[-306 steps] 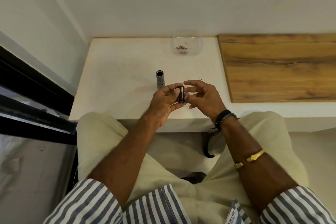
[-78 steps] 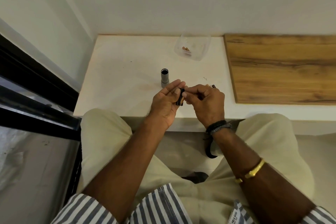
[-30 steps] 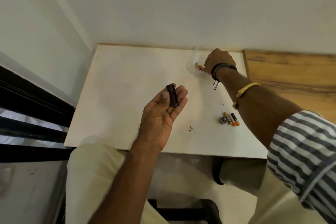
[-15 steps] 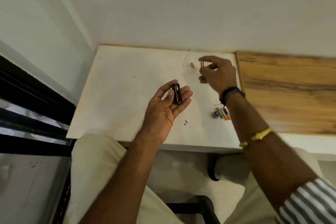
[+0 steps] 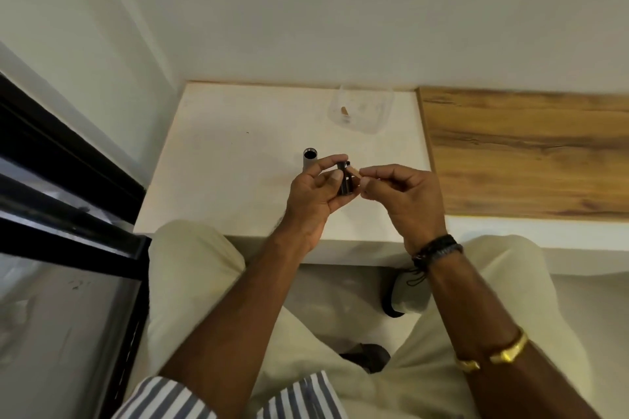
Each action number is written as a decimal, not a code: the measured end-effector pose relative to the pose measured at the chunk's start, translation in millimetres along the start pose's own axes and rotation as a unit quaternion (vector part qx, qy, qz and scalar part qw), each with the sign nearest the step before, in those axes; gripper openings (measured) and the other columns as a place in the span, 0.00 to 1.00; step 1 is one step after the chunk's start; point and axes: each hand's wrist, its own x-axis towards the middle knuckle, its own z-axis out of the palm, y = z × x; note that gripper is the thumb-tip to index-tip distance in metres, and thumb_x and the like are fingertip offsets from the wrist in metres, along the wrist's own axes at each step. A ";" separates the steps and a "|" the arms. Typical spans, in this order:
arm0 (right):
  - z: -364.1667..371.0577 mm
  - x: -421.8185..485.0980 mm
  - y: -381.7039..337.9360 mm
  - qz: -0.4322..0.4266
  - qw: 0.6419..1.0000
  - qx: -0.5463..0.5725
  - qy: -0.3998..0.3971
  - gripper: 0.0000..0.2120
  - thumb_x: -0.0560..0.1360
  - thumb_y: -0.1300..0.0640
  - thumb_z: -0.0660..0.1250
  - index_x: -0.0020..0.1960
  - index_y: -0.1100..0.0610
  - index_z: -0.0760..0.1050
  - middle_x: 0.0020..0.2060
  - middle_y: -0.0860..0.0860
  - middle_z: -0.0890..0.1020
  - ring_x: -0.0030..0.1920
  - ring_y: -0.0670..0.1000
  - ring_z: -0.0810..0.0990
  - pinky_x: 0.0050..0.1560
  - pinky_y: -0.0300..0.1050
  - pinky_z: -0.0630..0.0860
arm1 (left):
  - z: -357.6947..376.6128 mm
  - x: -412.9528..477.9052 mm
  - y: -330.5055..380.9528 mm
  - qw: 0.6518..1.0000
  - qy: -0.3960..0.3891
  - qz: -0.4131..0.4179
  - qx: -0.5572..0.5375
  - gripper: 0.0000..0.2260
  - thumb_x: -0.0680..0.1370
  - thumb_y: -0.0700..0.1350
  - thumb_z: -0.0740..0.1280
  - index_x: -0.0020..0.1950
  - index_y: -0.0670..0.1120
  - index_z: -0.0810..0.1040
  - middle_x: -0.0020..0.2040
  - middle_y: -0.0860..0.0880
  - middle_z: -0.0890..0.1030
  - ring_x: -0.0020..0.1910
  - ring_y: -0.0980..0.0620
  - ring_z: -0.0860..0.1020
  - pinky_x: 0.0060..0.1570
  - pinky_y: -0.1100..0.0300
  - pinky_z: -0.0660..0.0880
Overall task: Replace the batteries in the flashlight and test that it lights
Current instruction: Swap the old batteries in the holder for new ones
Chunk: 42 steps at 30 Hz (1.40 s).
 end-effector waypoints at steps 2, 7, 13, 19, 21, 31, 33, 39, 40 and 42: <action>-0.1 -2.7 0.1 -0.018 0.998 -0.052 0.010 0.07 0.74 0.61 0.76 0.51 0.55 0.87 0.45 0.52 0.88 0.47 0.54 0.87 0.53 0.59 0.84 | 1.2 -2.8 -1.1 1.000 0.001 0.004 -0.002 0.12 0.82 0.37 0.63 0.66 0.40 0.76 0.55 0.39 0.83 0.58 0.39 0.82 0.58 0.47 0.80; 0.4 -6.0 -5.5 -0.093 0.983 -0.156 0.023 0.08 0.75 0.60 0.75 0.53 0.54 0.87 0.46 0.49 0.87 0.45 0.46 0.84 0.49 0.42 0.83 | -0.6 -2.9 -0.5 0.999 0.012 0.005 -0.037 0.11 0.82 0.38 0.63 0.63 0.42 0.78 0.55 0.38 0.82 0.56 0.40 0.83 0.51 0.52 0.81; 0.1 -7.2 -7.0 -0.150 0.955 -0.256 -0.020 0.08 0.75 0.61 0.75 0.53 0.54 0.87 0.45 0.49 0.87 0.45 0.47 0.83 0.49 0.36 0.79 | -3.0 -0.6 -5.2 1.000 0.013 0.007 0.006 0.12 0.82 0.37 0.64 0.65 0.41 0.77 0.53 0.41 0.84 0.56 0.41 0.83 0.57 0.47 0.80; -0.7 -6.0 -6.0 -0.149 0.956 -0.251 -0.011 0.08 0.72 0.64 0.77 0.51 0.57 0.87 0.43 0.53 0.87 0.45 0.52 0.84 0.49 0.43 0.81 | -0.5 -3.1 -13.2 1.000 -0.005 -0.012 0.010 0.12 0.81 0.38 0.65 0.65 0.39 0.77 0.54 0.39 0.83 0.52 0.44 0.84 0.56 0.49 0.80; 0.8 -6.6 -4.7 -0.141 0.961 -0.237 -0.013 0.08 0.71 0.64 0.78 0.50 0.59 0.87 0.42 0.54 0.87 0.44 0.54 0.84 0.50 0.47 0.82 | -0.5 -2.5 -13.5 1.000 -0.011 -0.019 0.001 0.12 0.81 0.38 0.65 0.65 0.40 0.77 0.56 0.39 0.83 0.53 0.44 0.84 0.55 0.50 0.80; -8.8 6.1 -2.3 0.069 0.995 -0.008 -0.070 0.08 0.66 0.67 0.80 0.42 0.58 0.87 0.40 0.56 0.88 0.46 0.55 0.87 0.60 0.58 0.82 | -2.1 -4.3 -8.9 0.997 -0.054 -0.045 -0.035 0.11 0.81 0.36 0.65 0.60 0.45 0.80 0.55 0.42 0.84 0.57 0.44 0.83 0.54 0.53 0.81; -11.4 8.4 -1.3 0.098 0.992 0.016 -0.073 0.08 0.66 0.68 0.79 0.41 0.58 0.87 0.39 0.56 0.88 0.47 0.55 0.87 0.61 0.59 0.81 | -0.6 -4.3 -9.6 0.997 -0.057 -0.048 -0.031 0.11 0.80 0.36 0.65 0.61 0.45 0.80 0.55 0.42 0.85 0.57 0.43 0.83 0.55 0.52 0.81; 5.7 12.5 3.7 0.067 0.995 -0.067 -0.018 0.07 0.67 0.61 0.81 0.44 0.57 0.87 0.39 0.52 0.88 0.45 0.53 0.87 0.56 0.55 0.84 | 6.5 -1.4 -15.7 0.998 0.014 -0.052 -0.021 0.12 0.82 0.39 0.65 0.63 0.37 0.78 0.55 0.41 0.85 0.58 0.42 0.83 0.57 0.51 0.81; 8.5 13.5 3.8 0.056 0.995 -0.076 -0.015 0.07 0.67 0.60 0.81 0.45 0.57 0.87 0.39 0.52 0.88 0.44 0.52 0.87 0.55 0.54 0.84 | 5.9 -0.7 -14.0 0.998 0.026 -0.050 -0.023 0.12 0.81 0.40 0.66 0.62 0.36 0.78 0.55 0.40 0.85 0.58 0.41 0.83 0.56 0.51 0.81; 11.7 18.8 2.8 0.038 0.997 -0.067 -0.019 0.07 0.68 0.62 0.81 0.45 0.56 0.87 0.39 0.52 0.88 0.44 0.53 0.88 0.55 0.54 0.84 | 2.7 2.4 -6.9 0.998 0.039 -0.035 -0.027 0.12 0.80 0.40 0.67 0.61 0.36 0.79 0.55 0.39 0.85 0.57 0.42 0.83 0.54 0.53 0.81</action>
